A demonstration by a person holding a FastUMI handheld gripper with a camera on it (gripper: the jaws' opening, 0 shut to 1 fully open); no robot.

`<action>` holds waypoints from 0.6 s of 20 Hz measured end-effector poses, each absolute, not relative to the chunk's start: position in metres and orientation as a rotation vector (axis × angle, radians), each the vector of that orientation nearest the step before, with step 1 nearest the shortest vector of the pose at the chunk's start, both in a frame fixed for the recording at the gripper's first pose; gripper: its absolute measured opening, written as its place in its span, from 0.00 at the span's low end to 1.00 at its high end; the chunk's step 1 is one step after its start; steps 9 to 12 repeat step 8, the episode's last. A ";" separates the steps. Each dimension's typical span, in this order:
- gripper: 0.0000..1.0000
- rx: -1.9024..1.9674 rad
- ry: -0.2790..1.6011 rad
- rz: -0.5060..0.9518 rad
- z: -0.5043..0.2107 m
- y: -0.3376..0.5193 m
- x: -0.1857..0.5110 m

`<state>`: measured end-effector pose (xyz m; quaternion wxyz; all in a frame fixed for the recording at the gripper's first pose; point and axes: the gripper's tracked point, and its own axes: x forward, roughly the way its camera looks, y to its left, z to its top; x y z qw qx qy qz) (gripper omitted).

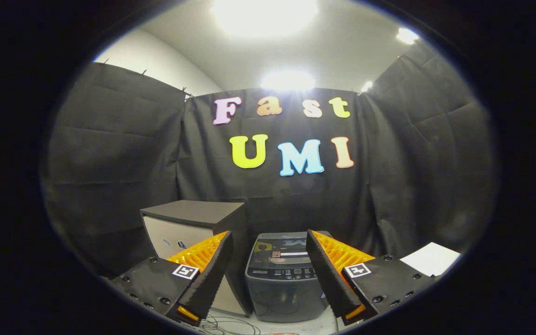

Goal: Put the clothes into the washing machine and then close the washing machine lid.

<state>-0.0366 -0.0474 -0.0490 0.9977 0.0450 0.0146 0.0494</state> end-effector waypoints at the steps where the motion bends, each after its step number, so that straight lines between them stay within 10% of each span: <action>1: 0.98 0.092 0.035 0.101 -0.045 -0.049 -0.040; 12: 0.98 0.057 0.041 0.155 -0.036 -0.044 -0.057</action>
